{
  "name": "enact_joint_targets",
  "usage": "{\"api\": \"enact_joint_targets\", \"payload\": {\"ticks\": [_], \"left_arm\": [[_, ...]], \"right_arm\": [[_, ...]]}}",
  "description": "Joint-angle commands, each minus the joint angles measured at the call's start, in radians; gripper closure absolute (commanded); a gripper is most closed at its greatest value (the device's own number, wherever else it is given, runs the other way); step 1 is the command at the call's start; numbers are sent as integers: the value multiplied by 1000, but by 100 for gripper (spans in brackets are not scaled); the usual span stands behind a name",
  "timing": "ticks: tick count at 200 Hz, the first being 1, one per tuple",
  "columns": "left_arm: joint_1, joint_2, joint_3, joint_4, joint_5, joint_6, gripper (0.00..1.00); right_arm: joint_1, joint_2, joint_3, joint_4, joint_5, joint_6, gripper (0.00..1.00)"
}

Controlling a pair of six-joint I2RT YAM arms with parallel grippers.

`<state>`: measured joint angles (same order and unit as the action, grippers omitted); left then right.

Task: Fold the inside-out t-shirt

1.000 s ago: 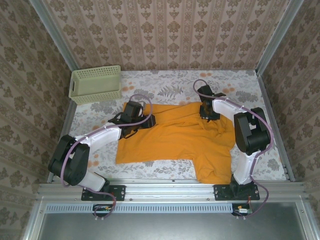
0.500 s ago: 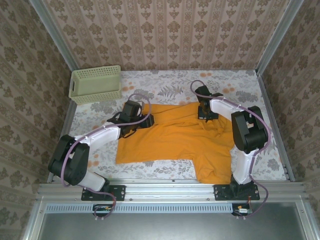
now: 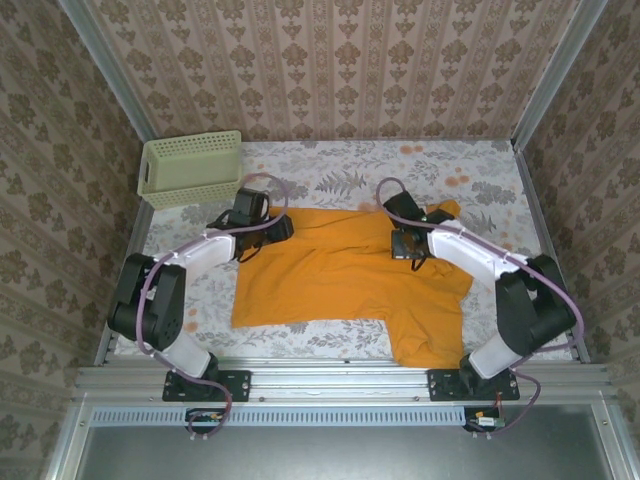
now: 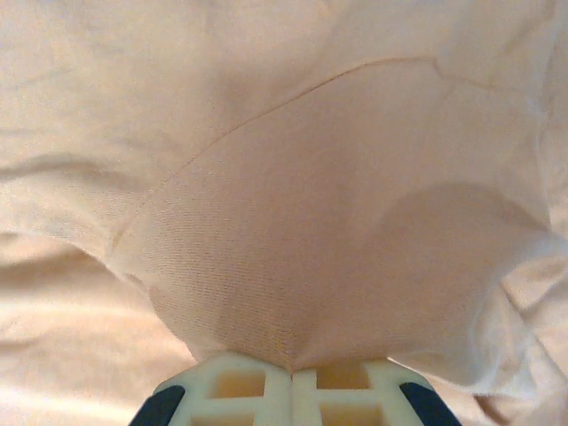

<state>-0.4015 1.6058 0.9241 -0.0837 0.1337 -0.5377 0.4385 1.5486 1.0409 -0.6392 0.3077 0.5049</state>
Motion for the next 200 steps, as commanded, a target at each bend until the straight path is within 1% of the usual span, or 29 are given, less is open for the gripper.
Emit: {"api": "enact_joint_targets", "payload": {"ticks": [1, 23, 39, 80, 103, 119, 139, 150, 166, 181, 200], "left_arm": [[22, 43, 38, -39, -3, 33, 43], [36, 67, 53, -41, 0, 33, 43], [35, 75, 62, -41, 2, 36, 43], [35, 77, 63, -42, 15, 37, 44], [35, 66, 50, -42, 11, 42, 44], [36, 62, 43, -41, 9, 43, 44], [35, 62, 38, -36, 10, 42, 44], [35, 64, 38, -36, 12, 41, 44], [36, 66, 39, -34, 12, 42, 44], [36, 68, 38, -33, 12, 41, 44], [37, 69, 40, -35, 13, 41, 44]], "right_arm": [[22, -60, -63, -51, 14, 75, 99], [44, -68, -97, -33, -25, 100, 95], [45, -51, -108, -17, -18, 104, 91], [4, 24, -83, 47, -44, 69, 81], [-1, 30, -69, 48, -64, 67, 80], [-1, 24, -76, 35, -57, 79, 78], [3, 7, -100, 26, -62, 88, 78], [9, -5, -115, 28, -76, 97, 80], [24, -21, -134, 27, -87, 119, 85], [46, -35, -142, 0, -55, 161, 93], [86, -64, -157, -12, -21, 207, 96]]}}
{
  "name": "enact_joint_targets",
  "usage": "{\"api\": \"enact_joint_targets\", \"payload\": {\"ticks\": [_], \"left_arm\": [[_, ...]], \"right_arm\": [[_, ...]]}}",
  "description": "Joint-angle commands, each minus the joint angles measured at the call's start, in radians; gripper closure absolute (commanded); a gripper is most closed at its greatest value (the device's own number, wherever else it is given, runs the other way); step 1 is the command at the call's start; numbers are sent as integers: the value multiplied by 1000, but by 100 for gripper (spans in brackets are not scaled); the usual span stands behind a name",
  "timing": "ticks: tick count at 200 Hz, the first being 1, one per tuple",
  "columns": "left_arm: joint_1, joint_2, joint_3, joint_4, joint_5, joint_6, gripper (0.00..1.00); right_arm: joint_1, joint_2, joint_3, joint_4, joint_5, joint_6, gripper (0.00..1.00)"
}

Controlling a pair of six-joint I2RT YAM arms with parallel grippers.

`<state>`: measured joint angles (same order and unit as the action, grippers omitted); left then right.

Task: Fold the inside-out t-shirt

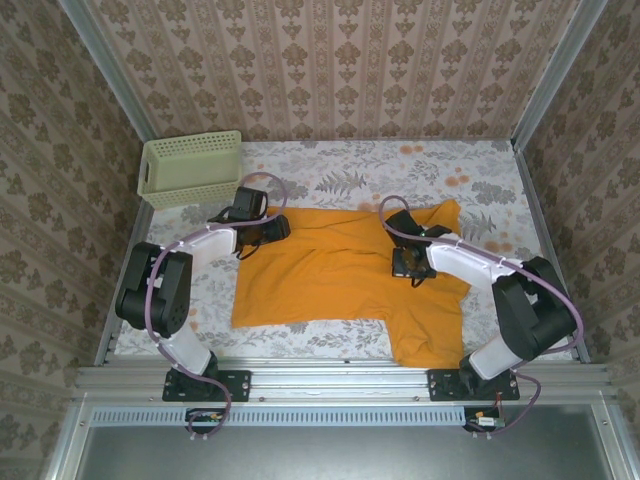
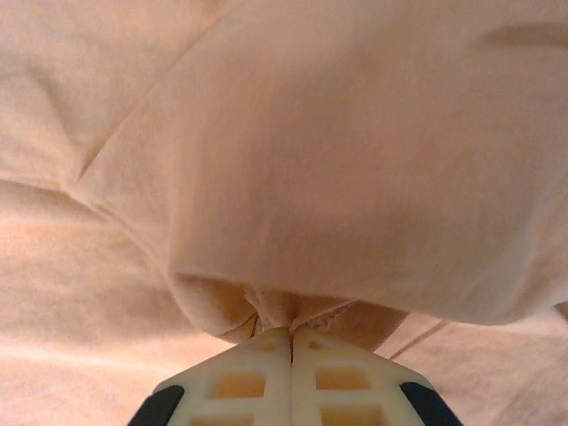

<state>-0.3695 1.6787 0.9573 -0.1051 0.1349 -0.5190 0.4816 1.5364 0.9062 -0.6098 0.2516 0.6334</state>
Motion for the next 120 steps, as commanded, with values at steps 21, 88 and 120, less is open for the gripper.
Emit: {"api": "enact_joint_targets", "payload": {"ticks": [21, 88, 120], "left_arm": [[4, -3, 7, -17, 6, 26, 44], [29, -7, 11, -30, -9, 35, 44], [43, 5, 63, -64, -23, 51, 43]], "right_arm": [[85, -94, -41, -44, 61, 123, 96], [134, -223, -183, 40, -12, 268, 87], [121, -214, -34, -100, -88, 134, 71]]}}
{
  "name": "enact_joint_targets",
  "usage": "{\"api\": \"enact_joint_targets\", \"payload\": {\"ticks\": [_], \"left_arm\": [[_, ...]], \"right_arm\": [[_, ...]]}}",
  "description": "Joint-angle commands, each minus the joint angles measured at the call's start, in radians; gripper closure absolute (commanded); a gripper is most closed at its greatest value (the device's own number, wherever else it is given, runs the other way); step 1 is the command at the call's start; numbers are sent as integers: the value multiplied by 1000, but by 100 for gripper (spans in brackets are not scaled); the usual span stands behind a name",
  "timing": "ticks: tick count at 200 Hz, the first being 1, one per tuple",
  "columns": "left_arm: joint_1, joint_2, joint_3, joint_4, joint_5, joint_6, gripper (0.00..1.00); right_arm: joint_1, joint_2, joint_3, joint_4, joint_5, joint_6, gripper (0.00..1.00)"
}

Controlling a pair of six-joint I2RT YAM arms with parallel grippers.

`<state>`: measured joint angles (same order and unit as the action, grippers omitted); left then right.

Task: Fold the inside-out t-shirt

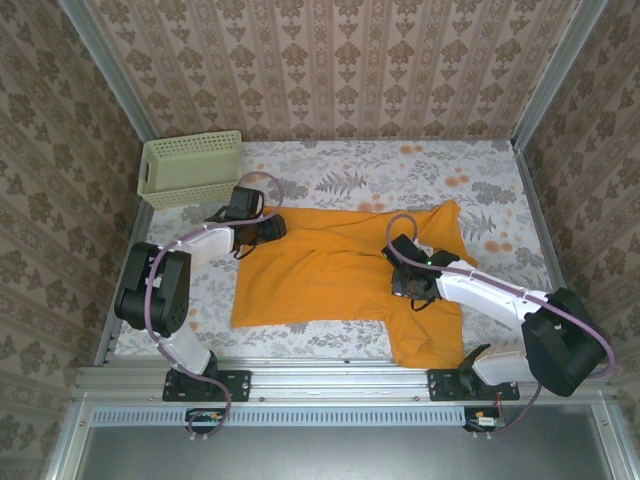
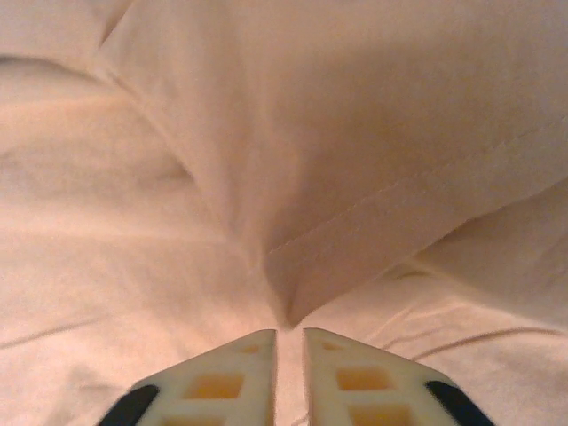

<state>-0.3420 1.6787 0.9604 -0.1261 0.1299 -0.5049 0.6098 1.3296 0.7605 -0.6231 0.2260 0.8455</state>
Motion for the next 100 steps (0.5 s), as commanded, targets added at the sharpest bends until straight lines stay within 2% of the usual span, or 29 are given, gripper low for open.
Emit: {"api": "enact_joint_targets", "payload": {"ticks": [1, 14, 31, 47, 61, 100], "left_arm": [[16, 7, 62, -44, -18, 38, 43], [20, 25, 95, -58, -17, 44, 43], [18, 52, 136, -61, -4, 51, 42], [18, 86, 179, -67, 9, 47, 42], [18, 123, 214, -68, 22, 43, 42], [20, 198, 257, -78, 18, 34, 42]], "right_arm": [[-11, -8, 118, -92, -62, -85, 70], [-78, -20, 183, -139, -63, -144, 62], [-200, -16, 245, -114, -91, -225, 52], [-317, 53, 319, -70, -119, -279, 52], [-395, 190, 393, -32, -149, -308, 53], [-520, 536, 593, 25, -233, -313, 56]]}}
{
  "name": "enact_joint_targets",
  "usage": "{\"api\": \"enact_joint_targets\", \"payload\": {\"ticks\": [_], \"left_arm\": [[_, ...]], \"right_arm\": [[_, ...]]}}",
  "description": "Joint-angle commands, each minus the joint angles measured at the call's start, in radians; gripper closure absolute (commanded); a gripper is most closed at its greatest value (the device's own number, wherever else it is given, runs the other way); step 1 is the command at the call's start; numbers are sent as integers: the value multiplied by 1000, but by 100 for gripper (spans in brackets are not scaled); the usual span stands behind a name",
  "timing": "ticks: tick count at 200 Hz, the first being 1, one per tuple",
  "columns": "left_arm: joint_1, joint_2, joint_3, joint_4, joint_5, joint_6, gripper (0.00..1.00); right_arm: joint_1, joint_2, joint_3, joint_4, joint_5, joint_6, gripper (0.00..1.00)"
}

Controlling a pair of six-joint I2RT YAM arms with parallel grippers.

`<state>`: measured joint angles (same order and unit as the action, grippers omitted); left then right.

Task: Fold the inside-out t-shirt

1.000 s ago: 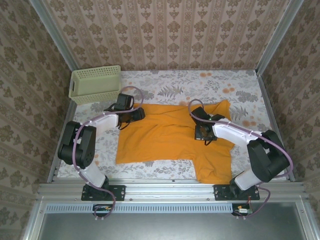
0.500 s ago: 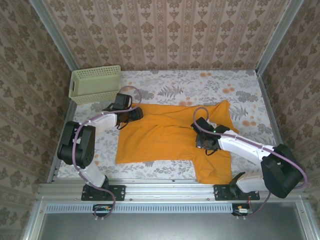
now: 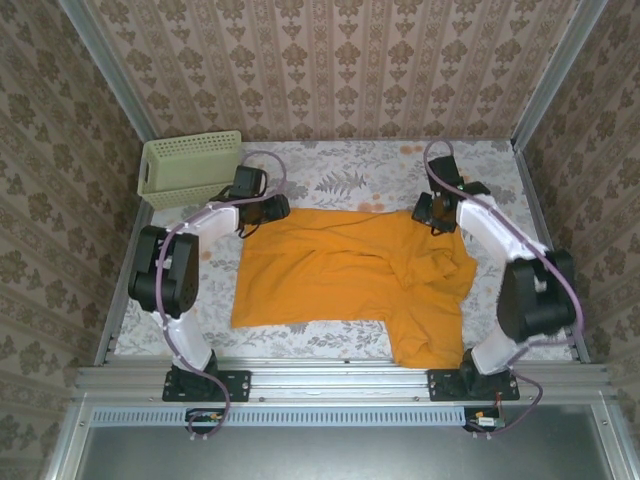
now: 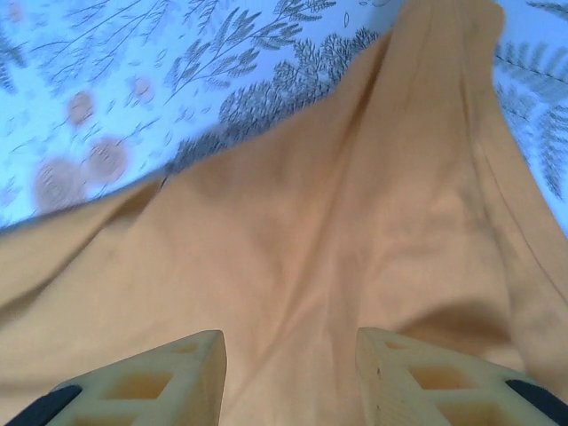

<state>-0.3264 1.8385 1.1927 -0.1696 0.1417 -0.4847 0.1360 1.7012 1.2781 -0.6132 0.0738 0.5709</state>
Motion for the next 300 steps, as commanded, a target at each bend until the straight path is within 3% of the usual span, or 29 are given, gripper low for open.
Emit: {"api": "enact_joint_targets", "payload": {"ticks": [1, 50, 79, 147, 166, 181, 195, 212, 245, 300], "left_arm": [[4, 39, 23, -34, 5, 14, 42], [43, 82, -15, -47, -68, -35, 42], [34, 137, 18, -14, -74, -71, 41], [36, 333, 321, -117, -112, -153, 40], [41, 364, 437, -192, -121, -138, 40], [33, 361, 570, -356, -126, -94, 37], [0, 314, 644, -485, -195, -47, 33], [-22, 188, 576, -498, -229, -29, 28], [-50, -120, 229, -411, -259, -71, 27], [-119, -567, -337, -358, -282, -128, 29]], "right_arm": [[-50, 170, 79, 16, -82, -38, 56], [-183, 389, 211, 1, -114, 39, 57], [-224, 498, 335, -19, -144, 45, 63], [-284, 803, 896, -218, -177, 48, 67], [-289, 862, 1068, -289, -189, 14, 65], [-284, 842, 1093, -308, -198, -20, 64], [-275, 765, 1040, -310, -167, -58, 61], [-262, 618, 897, -282, -124, -85, 55], [-221, 206, 373, -69, -90, -48, 44], [-203, -381, -224, 8, -69, -7, 30]]}}
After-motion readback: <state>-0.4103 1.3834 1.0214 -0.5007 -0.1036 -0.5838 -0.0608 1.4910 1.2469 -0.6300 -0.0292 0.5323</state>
